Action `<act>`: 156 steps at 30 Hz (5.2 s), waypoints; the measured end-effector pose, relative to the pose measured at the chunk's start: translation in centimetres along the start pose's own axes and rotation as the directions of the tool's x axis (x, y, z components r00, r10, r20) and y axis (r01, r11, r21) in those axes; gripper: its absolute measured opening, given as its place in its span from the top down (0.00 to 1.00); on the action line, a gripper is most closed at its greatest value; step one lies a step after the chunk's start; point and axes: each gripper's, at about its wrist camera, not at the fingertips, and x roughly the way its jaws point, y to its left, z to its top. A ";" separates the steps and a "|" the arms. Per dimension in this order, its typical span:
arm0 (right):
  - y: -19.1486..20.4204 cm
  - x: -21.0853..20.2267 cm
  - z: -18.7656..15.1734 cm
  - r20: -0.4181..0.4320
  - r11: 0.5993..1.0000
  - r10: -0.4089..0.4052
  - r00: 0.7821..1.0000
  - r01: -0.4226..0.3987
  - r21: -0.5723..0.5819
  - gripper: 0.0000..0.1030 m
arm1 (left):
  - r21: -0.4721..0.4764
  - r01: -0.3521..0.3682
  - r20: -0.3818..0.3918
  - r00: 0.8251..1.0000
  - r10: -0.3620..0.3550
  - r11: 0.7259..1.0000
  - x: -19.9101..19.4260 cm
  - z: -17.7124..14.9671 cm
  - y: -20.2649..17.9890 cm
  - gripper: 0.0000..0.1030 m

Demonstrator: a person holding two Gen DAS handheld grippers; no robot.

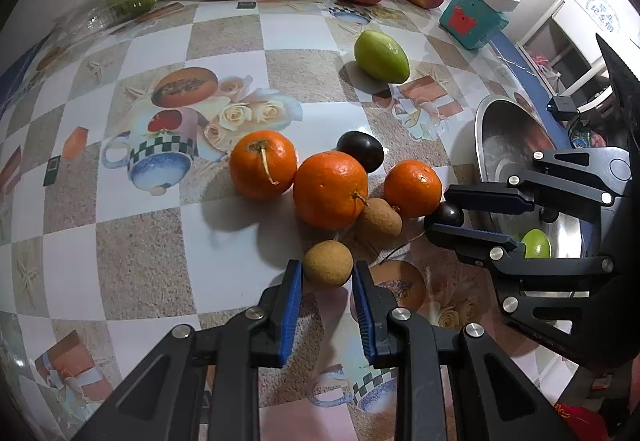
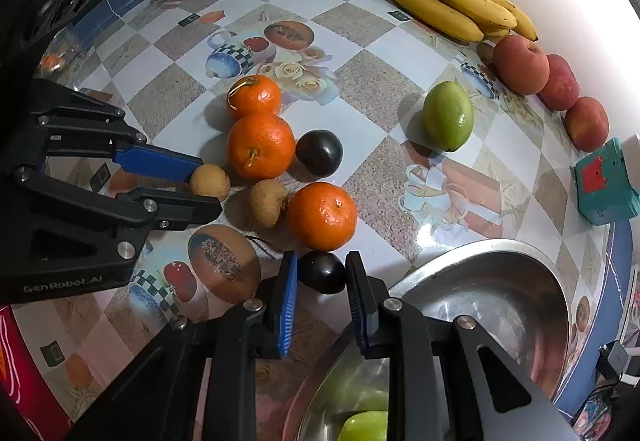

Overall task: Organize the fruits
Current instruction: 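Grasp a brown kiwi with the left tool while the right tool grasps a dark plum, then carry the kiwi and plum with both tools over the steel basin, then open both tools to drop the kiwi and plum into the basin, then move both tools back toward the oranges beside the basin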

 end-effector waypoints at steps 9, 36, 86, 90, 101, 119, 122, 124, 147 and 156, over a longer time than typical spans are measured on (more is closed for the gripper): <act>0.9 -1.9 -0.4 0.036 1.000 0.015 0.999 -0.016 0.003 0.76 | -0.017 0.001 0.014 1.000 0.000 1.000 -1.6 -0.7 0.1 0.73; -9.5 -8.5 -10.5 0.077 0.954 -0.073 0.994 0.047 0.296 0.76 | 0.160 0.066 -0.001 0.998 -0.067 0.985 -2.4 2.8 -14.3 0.73; -10.0 -5.9 -12.0 -0.040 0.925 -0.046 0.998 0.058 0.375 0.26 | 0.109 -0.053 0.019 0.999 0.051 0.993 -3.2 2.9 -11.4 0.33; -9.4 -6.0 -11.8 -0.046 0.931 -0.045 0.998 0.059 0.359 0.23 | 0.083 -0.093 0.006 0.996 0.093 0.992 -3.2 2.6 -9.9 0.32; -8.4 -6.3 -10.1 -0.061 0.940 -0.050 0.997 0.068 0.335 0.12 | 0.037 -0.108 0.015 0.994 0.107 0.994 -3.8 1.6 -7.1 0.08; -5.9 -6.5 -5.6 0.013 0.949 -0.005 1.000 0.001 0.315 0.02 | -0.049 -0.105 0.196 0.974 0.112 0.993 -7.2 0.7 0.4 0.00; -5.5 -6.1 -4.9 0.007 0.952 0.004 1.000 -0.006 0.305 0.02 | -0.067 -0.100 0.206 0.972 0.112 0.993 -7.2 0.6 1.7 0.00; -5.3 -5.9 -4.5 0.008 0.954 0.009 1.000 -0.011 0.300 0.02 | -0.073 -0.098 0.211 0.971 0.111 0.993 -7.2 0.5 2.3 0.00; -2.2 -3.3 2.1 0.035 0.999 0.029 0.999 -0.031 0.044 0.02 | 0.055 -0.060 0.095 0.994 0.054 0.997 -4.6 3.8 4.7 0.00; -1.0 -1.9 3.0 0.015 0.997 0.019 1.000 -0.018 -0.079 0.13 | 0.139 -0.041 -0.016 0.999 0.044 0.989 -2.2 4.1 4.1 0.21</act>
